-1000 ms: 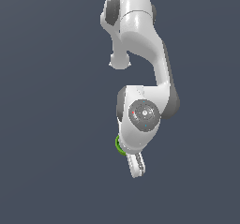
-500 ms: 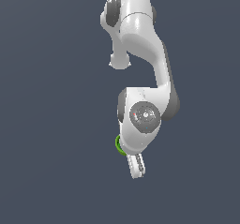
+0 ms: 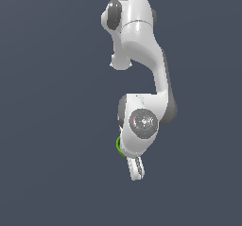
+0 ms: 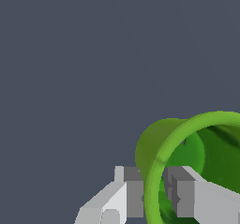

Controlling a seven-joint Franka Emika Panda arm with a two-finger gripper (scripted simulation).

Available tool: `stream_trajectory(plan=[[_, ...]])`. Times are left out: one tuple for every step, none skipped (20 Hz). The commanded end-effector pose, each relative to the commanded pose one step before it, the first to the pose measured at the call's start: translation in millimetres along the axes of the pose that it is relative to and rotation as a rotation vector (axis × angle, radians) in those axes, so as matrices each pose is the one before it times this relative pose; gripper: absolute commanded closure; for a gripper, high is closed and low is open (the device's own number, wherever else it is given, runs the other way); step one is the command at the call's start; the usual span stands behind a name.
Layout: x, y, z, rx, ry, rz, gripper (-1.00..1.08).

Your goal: Pick up the object and move it to a goal position.

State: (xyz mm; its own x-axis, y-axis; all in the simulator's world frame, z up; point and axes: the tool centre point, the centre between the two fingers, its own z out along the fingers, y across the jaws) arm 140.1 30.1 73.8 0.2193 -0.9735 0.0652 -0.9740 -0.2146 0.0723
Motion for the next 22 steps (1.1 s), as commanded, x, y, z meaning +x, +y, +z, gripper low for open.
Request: stream_trajectory(plan=[[-0.01,-0.10,0.29,0.00049,0.00003,0.00006,1.08],[0.00,0.00,0.00,0.00000,0.00000,0.00000,1.08],[0.00,0.00,0.00,0.00000,0.00000,0.00000,1.08],[0.00,0.00,0.00,0.00000,0.00000,0.00000,1.08],[0.00,0.00,0.00,0.00000,0.00000,0.00000,1.08],[0.00,0.00,0.00,0.00000,0.00000,0.00000,1.08],[0.00,0.00,0.00,0.00000,0.00000,0.00000,1.08],[0.07,-0.08,0.09,0.00000,0.00000,0.00000,1.08],[0.43,0.14,-0.21,0.00000,0.00000,0.00000,1.08],[1.29,0.42,-0.65,0.00000,0.00000,0.00000,1.08],[2.20,0.71,-1.10,0.00000,0.00000,0.00000,1.08],[3.16,1.01,-1.58,0.00000,0.00000,0.00000,1.08],[4.14,1.31,-2.07,0.00000,0.00000,0.00000,1.08],[5.14,1.60,-2.57,0.00000,0.00000,0.00000,1.08],[6.46,1.99,-3.18,0.00019,-0.00023,0.00039,1.08],[7.16,2.20,-3.58,0.00000,0.00000,0.00000,1.08],[8.18,2.50,-4.09,0.00000,0.00000,0.00000,1.08],[9.09,2.76,-4.55,0.00000,0.00000,0.00000,1.08],[9.21,2.79,-4.61,0.00000,0.00000,0.00000,1.08],[9.13,2.75,-4.57,0.00000,0.00000,0.00000,1.08],[9.00,2.70,-4.51,0.00000,0.00000,0.00000,1.08],[8.84,2.62,-4.42,0.00000,0.00000,0.00000,1.08]])
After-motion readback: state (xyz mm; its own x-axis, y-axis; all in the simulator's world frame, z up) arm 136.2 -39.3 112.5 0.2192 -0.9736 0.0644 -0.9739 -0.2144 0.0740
